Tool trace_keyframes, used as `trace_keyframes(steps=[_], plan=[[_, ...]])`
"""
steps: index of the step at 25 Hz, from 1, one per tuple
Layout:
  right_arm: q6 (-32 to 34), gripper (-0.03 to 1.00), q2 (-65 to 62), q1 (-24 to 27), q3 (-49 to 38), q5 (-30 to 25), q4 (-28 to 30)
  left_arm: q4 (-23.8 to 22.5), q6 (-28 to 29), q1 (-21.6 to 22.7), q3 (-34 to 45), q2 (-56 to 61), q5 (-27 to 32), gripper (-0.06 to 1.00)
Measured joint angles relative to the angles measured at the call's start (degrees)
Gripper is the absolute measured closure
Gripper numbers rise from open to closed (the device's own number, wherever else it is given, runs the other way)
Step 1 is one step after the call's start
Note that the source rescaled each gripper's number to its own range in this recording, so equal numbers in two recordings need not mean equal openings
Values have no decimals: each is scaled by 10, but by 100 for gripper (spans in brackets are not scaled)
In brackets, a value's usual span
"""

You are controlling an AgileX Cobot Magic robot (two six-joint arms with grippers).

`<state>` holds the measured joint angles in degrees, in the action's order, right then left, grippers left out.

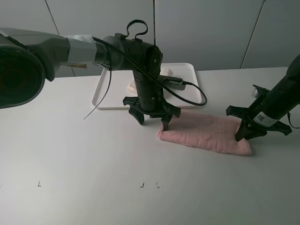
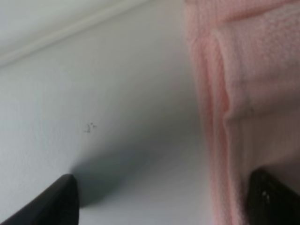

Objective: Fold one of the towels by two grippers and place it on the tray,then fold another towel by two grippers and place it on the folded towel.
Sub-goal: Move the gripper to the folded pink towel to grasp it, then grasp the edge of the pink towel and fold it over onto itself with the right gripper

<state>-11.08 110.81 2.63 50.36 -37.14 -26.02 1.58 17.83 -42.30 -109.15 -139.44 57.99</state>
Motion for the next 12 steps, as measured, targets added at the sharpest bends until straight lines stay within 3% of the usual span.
trace_keyframes(steps=[12], plan=[[-23, 95, -40, -2, -2, -13, -17, 2, 0, 0, 0, 0, -4, 1]])
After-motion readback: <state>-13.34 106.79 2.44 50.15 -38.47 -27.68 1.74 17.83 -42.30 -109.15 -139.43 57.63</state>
